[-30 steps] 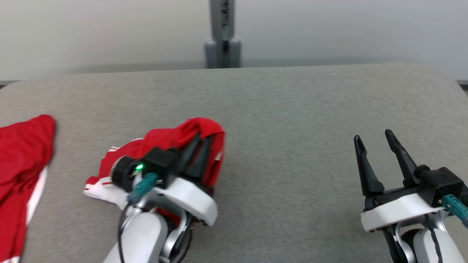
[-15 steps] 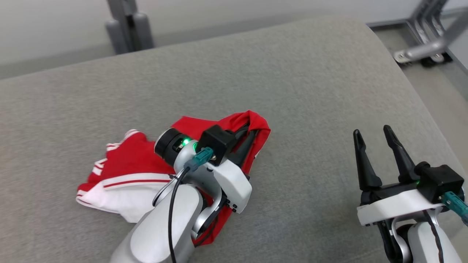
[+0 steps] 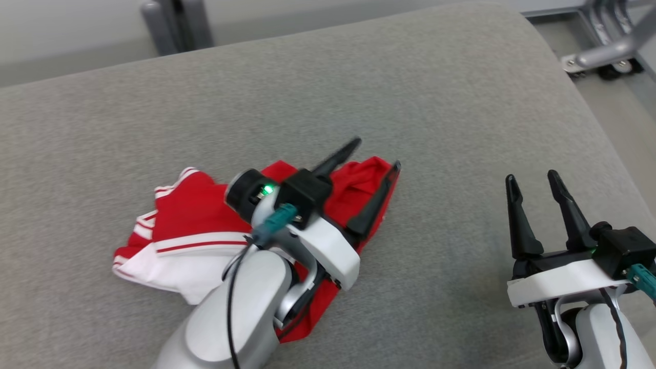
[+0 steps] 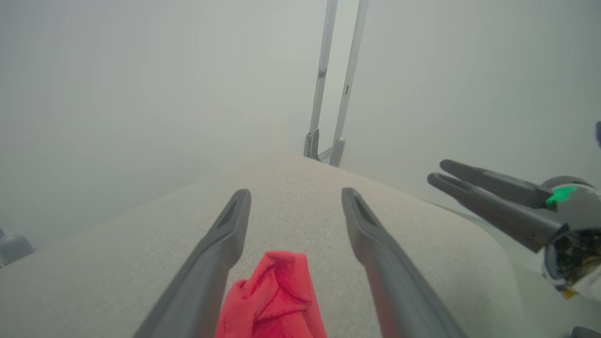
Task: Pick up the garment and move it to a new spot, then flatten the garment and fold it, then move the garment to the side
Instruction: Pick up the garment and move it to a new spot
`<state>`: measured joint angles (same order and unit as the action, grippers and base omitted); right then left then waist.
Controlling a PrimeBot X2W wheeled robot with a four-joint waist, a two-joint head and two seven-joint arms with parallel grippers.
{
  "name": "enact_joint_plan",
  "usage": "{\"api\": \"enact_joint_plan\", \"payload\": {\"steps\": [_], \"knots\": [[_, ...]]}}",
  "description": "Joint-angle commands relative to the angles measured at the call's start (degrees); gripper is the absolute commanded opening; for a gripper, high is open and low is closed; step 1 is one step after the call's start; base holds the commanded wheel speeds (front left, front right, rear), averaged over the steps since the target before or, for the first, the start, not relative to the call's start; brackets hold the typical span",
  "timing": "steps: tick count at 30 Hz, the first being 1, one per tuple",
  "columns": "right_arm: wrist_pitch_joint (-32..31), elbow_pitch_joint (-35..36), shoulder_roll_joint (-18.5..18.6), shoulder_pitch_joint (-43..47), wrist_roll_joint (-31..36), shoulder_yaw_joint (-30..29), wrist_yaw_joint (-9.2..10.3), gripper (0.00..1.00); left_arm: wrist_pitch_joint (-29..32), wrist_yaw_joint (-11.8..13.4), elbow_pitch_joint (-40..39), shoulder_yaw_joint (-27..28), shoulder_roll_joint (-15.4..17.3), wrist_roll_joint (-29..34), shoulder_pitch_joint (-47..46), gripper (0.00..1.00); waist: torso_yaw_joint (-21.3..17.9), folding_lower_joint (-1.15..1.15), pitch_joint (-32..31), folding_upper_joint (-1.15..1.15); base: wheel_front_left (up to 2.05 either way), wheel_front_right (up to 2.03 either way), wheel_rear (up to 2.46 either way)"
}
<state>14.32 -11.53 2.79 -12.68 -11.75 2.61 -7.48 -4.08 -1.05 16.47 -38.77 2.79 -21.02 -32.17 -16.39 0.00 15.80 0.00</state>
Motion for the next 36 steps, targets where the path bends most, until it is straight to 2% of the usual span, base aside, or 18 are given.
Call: {"api": "enact_joint_plan", "payload": {"steps": [1, 10, 17, 22, 28, 36], "knots": [[0.5, 0.3, 0.3, -0.7, 0.6, -0.4, -0.03, 1.00, -0.9, 0.9, -1.0, 1.2, 0.6, -0.5, 0.4, 1.00, 2.4, 0.00, -1.3, 0.00, 0.00, 0.00, 0.00], [-1.6, 2.0, 0.3, 0.2, 3.3, -1.5, -0.03, 1.00, -6.0, 8.7, -5.9, 12.7, 6.6, -3.7, 5.7, 1.00, 9.9, 0.00, -4.1, 0.00, 0.00, 0.00, 0.00], [-3.1, 3.3, 0.3, 1.3, 4.1, -1.6, -0.03, 1.00, -9.5, 12.3, -6.5, 21.7, 11.1, -6.5, 10.7, 1.00, 12.9, 0.00, -5.7, 0.00, 0.00, 0.00, 0.00], [-3.7, 3.5, 0.3, 2.2, 4.2, -1.4, -0.03, 1.00, -10.5, 12.9, -8.3, 25.0, 14.6, -5.7, 15.6, 1.00, 13.7, 0.00, -7.5, 0.00, 0.00, 0.00, 0.00], [-4.8, 3.6, 0.3, 4.7, 4.5, -1.3, -0.03, 1.00, -10.9, 11.1, -11.9, 26.8, 17.2, -5.4, 23.6, 1.00, 14.1, 0.00, -10.6, 0.00, 0.00, 0.00, 0.00], [-6.4, 4.7, 0.3, 8.5, 4.9, -2.1, -0.03, 1.00, -10.0, 11.6, -14.7, 25.6, 17.7, -4.9, 30.7, 1.00, 14.2, 0.00, -14.8, 0.00, 0.00, 0.00, 0.00]]}}
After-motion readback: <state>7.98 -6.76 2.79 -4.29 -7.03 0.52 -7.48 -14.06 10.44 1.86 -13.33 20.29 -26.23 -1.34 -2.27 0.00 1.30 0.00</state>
